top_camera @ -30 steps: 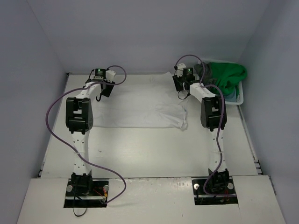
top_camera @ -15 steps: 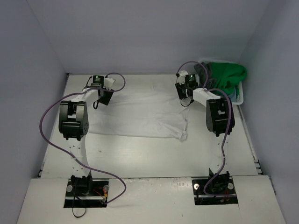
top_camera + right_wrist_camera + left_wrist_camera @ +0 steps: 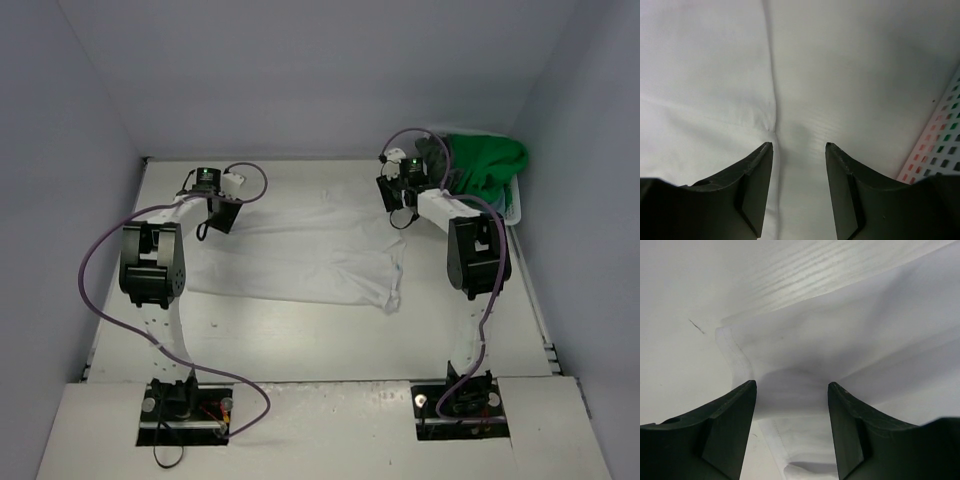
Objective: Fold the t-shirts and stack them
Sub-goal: Grap the side of the flattened tshirt furthest away from the robot with both arms
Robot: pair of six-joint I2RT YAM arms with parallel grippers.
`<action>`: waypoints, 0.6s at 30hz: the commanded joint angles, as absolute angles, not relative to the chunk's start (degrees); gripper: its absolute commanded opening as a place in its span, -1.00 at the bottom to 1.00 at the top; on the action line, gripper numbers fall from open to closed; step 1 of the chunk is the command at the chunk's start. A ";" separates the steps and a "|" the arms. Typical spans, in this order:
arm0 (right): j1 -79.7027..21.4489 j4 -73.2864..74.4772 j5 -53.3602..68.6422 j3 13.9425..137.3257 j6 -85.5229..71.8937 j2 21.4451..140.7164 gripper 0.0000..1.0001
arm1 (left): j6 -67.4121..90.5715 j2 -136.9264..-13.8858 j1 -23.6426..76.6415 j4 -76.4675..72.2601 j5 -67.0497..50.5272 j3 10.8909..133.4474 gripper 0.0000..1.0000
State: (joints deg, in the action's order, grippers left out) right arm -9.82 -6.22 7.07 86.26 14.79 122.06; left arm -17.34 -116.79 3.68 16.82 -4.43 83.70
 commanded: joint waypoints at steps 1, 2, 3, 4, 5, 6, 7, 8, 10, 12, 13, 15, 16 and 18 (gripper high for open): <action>-9.84 -8.35 8.08 91.40 14.07 118.30 -0.13 | -18.19 -114.43 3.60 16.43 -3.08 89.47 0.08; -9.76 -8.26 8.35 91.75 13.80 118.47 -0.14 | -18.28 -115.13 3.52 16.35 -2.64 90.17 0.07; -9.84 -8.00 8.61 92.19 13.71 118.56 -0.14 | -18.54 -115.31 3.52 16.35 -2.29 90.78 0.08; -9.84 -8.00 8.87 92.37 13.62 118.65 -0.14 | -18.63 -116.10 3.52 16.26 -2.02 92.18 0.08; -9.84 -8.09 8.88 92.46 13.62 118.74 -0.14 | -18.63 -116.45 3.52 16.17 -1.24 92.98 0.08; -9.84 -8.00 8.88 92.46 13.54 118.83 -0.14 | -18.63 -116.72 3.52 15.91 -1.06 93.68 0.08; -9.84 -8.00 8.88 92.63 13.45 118.92 -0.14 | -18.63 -117.07 3.52 15.65 -0.88 95.08 0.08; -9.84 -8.00 8.96 92.64 13.53 119.00 -0.15 | -18.72 -117.85 3.60 15.56 -0.53 95.88 0.08; -9.84 -8.00 9.23 92.29 13.53 118.92 -0.15 | -18.81 -119.08 3.52 16.43 -0.53 97.99 0.07; -9.76 -8.09 9.58 92.11 13.54 118.83 -0.15 | -18.72 -120.93 3.52 17.75 -0.53 101.33 0.08; -9.76 -8.09 9.75 91.94 13.54 118.74 -0.15 | -18.72 -121.55 3.52 18.10 -0.53 102.21 0.08; -9.76 -8.26 9.93 91.41 13.54 118.30 -0.15 | -18.90 -123.22 3.60 19.24 -0.88 104.58 0.08; -9.67 -8.26 10.11 91.23 13.71 118.30 -0.15 | -19.59 -123.83 3.69 19.68 -1.05 105.29 0.08; -9.58 -8.61 10.20 90.79 13.89 118.13 -0.15 | -20.39 -126.29 3.78 22.74 -1.75 108.78 0.08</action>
